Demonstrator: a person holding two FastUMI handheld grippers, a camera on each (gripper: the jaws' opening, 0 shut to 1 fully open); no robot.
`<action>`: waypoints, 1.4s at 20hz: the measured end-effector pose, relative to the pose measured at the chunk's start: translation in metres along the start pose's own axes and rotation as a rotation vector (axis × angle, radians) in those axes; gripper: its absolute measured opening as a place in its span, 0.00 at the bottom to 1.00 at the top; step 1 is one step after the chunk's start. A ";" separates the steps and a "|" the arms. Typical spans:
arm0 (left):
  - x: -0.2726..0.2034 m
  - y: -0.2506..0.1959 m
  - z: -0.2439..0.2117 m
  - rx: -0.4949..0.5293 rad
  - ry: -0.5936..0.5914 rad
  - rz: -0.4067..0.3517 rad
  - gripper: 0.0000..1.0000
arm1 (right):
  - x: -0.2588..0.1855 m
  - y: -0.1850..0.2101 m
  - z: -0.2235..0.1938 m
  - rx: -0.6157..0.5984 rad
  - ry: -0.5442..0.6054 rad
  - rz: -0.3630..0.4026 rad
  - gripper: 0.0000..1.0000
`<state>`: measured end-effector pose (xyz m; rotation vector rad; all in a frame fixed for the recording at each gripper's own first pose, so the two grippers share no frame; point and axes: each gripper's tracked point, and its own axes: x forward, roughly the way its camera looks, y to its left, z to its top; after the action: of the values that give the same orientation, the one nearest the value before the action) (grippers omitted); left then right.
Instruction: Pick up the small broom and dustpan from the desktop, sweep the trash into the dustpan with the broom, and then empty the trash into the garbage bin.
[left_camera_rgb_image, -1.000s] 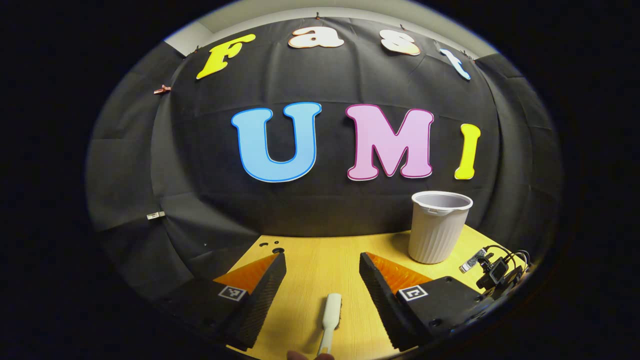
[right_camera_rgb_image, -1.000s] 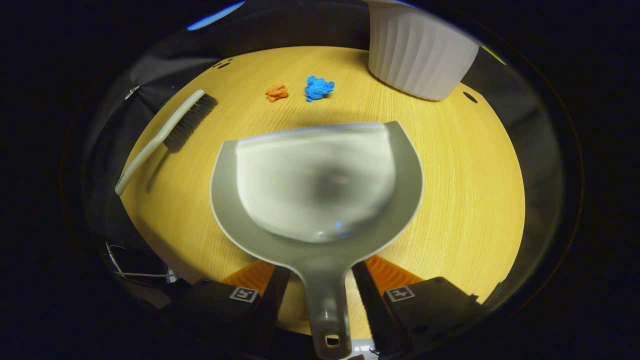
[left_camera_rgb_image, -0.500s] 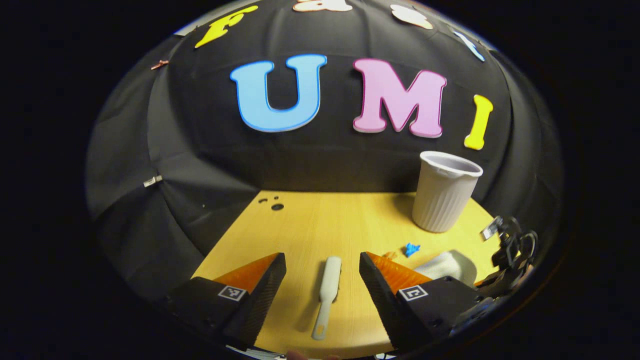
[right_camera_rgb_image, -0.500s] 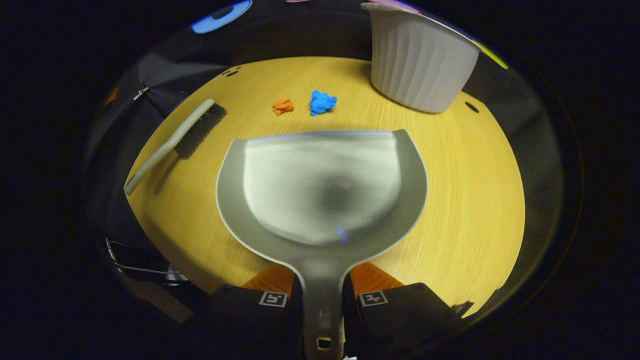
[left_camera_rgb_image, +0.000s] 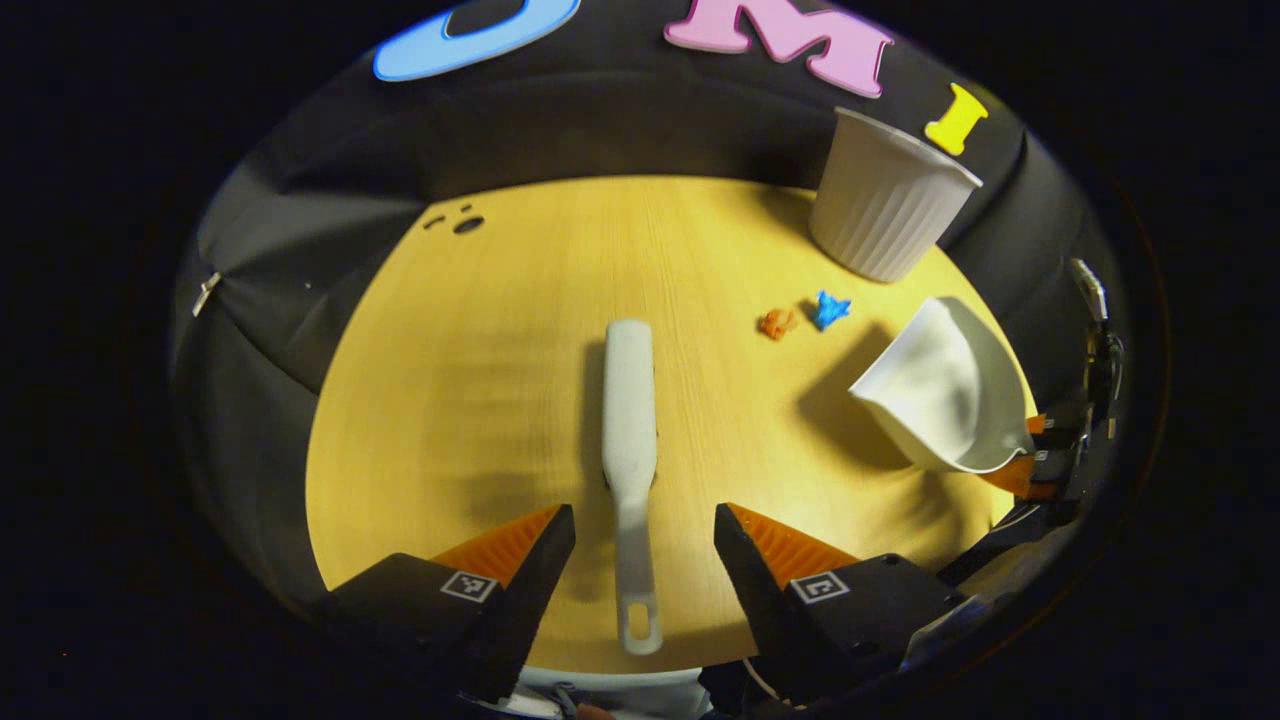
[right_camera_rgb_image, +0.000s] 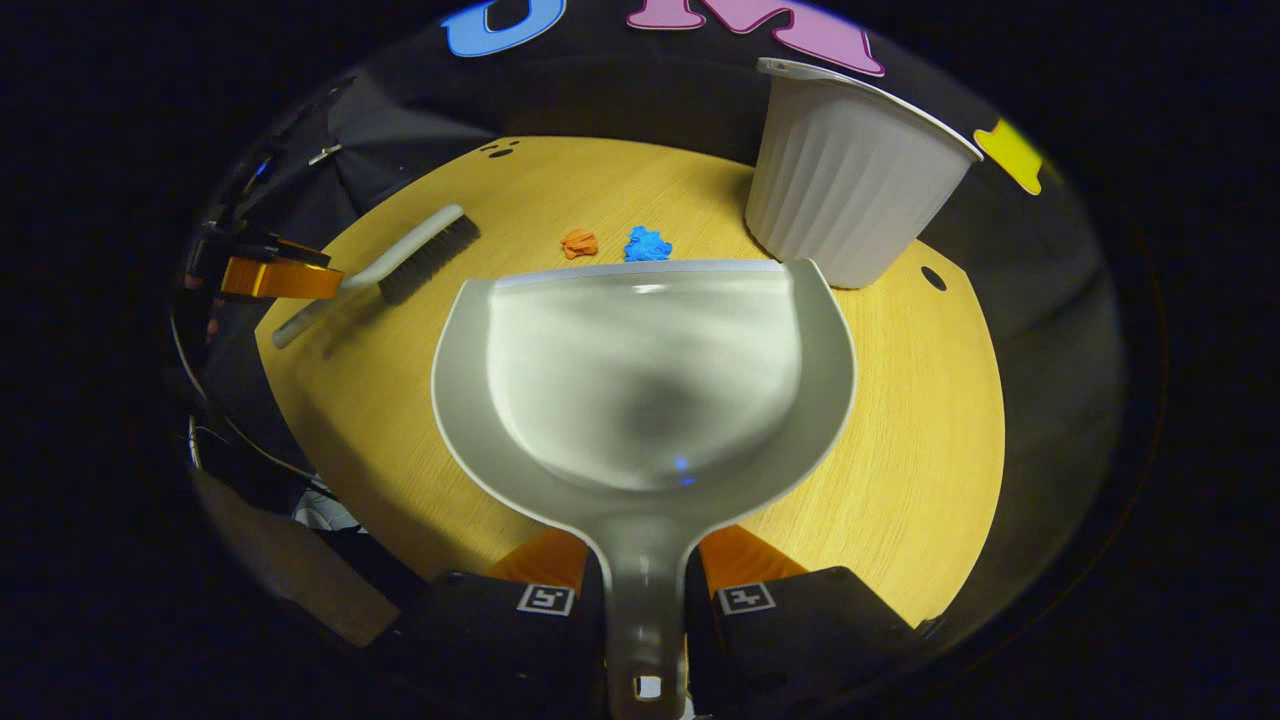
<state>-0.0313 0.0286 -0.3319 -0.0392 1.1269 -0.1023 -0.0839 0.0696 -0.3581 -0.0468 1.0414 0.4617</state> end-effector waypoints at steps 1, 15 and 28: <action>0.010 0.000 -0.003 -0.012 0.045 -0.011 0.88 | 0.000 -0.001 -0.001 -0.006 0.004 -0.002 0.37; 0.070 0.006 0.008 0.017 0.151 0.055 0.25 | -0.001 -0.014 -0.006 -0.071 0.092 0.016 0.33; 0.110 -0.067 0.116 0.334 0.067 -0.022 0.23 | 0.020 -0.037 0.013 -0.145 0.323 0.084 0.37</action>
<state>0.1162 -0.0516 -0.3758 0.2509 1.1641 -0.3114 -0.0500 0.0464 -0.3746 -0.2127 1.3289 0.6191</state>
